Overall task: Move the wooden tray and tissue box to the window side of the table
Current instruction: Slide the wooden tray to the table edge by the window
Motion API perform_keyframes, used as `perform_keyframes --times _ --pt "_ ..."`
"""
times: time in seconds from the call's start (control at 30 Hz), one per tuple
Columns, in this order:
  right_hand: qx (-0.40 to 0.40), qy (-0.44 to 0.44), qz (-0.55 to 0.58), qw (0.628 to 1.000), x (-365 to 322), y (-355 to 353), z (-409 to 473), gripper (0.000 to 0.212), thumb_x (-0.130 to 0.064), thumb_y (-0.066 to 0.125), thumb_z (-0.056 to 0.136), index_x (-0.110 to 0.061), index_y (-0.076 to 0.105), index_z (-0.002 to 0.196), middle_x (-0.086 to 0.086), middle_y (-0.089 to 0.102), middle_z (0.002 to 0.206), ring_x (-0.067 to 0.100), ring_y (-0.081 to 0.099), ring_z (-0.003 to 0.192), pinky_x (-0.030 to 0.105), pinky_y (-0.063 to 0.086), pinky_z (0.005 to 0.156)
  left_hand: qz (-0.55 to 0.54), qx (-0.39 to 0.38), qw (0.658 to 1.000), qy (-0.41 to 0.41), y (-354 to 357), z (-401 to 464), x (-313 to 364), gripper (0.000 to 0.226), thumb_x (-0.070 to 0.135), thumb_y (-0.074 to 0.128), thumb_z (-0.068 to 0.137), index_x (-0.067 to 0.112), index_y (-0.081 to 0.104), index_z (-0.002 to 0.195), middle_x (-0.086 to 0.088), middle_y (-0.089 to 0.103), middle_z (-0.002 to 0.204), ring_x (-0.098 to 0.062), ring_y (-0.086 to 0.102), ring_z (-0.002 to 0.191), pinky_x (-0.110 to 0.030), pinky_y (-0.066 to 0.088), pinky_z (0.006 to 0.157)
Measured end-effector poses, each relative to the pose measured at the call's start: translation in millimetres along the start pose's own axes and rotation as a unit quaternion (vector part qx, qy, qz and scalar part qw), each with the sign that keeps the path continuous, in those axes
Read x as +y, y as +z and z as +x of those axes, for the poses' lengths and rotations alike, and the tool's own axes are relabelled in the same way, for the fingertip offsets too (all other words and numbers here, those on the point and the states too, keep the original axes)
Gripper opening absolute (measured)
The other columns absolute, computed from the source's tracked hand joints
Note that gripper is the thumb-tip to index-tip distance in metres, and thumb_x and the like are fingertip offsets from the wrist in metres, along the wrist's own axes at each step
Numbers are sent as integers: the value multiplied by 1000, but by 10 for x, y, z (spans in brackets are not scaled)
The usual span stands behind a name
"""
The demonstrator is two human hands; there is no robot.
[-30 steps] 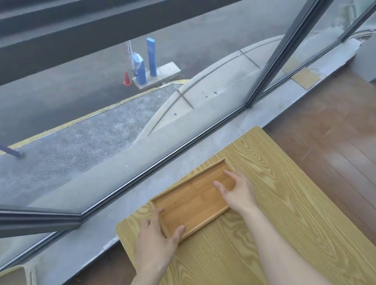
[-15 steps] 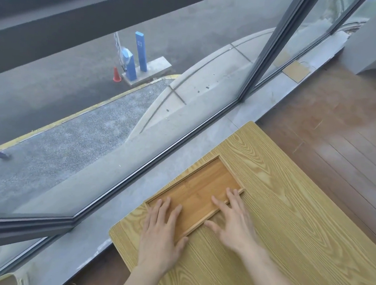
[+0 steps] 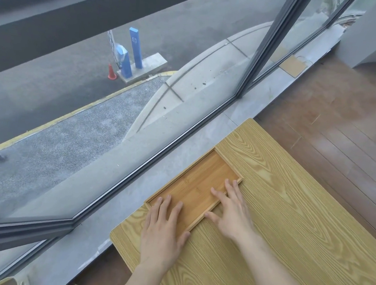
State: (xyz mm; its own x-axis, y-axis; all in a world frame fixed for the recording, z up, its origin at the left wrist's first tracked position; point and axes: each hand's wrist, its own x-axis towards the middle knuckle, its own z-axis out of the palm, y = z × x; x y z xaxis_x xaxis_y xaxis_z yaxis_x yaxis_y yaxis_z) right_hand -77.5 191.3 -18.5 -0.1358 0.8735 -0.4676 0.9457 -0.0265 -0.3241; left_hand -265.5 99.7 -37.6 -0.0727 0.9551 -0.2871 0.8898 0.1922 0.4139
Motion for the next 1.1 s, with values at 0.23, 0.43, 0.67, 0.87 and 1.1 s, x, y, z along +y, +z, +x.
perform_keyframes --times 0.23,0.43,0.67,0.87,1.1 --pt "12 1 -20 1000 -7 45 -32 80 -56 68 90 -34 33 159 6 -2 175 22 -15 160 44 5 131 1 -3 1000 7 -24 12 -6 78 65 51 87 39 21 154 4 7 167 -19 -4 154 -40 6 125" --pt "60 23 -41 997 53 80 -214 91 -77 49 88 -31 26 162 10 -7 175 25 -20 159 47 -1 130 9 1 999 35 -84 40 -28 80 72 42 85 36 25 154 1 17 166 -22 1 154 -43 8 125" --pt "79 63 -59 993 184 -71 -525 98 -88 30 83 -37 6 164 10 -15 172 28 -22 158 53 -10 129 30 12 995 99 -282 259 142 91 83 33 81 38 14 158 0 7 168 -22 -11 154 -45 -7 123" --pt "94 121 -29 988 491 -192 -893 100 -89 31 82 -39 2 163 8 -16 172 26 -21 158 52 -6 130 53 1 985 164 -349 477 513 94 84 32 79 39 9 158 -2 2 169 -25 -13 154 -49 -4 123" --pt "127 204 6 971 999 -272 -1518 102 -92 20 79 -39 -3 163 7 -18 172 25 -21 159 46 -7 130 78 -4 963 258 -270 510 1294 95 85 29 79 39 5 158 -1 -1 169 -25 -15 154 -49 -5 124"
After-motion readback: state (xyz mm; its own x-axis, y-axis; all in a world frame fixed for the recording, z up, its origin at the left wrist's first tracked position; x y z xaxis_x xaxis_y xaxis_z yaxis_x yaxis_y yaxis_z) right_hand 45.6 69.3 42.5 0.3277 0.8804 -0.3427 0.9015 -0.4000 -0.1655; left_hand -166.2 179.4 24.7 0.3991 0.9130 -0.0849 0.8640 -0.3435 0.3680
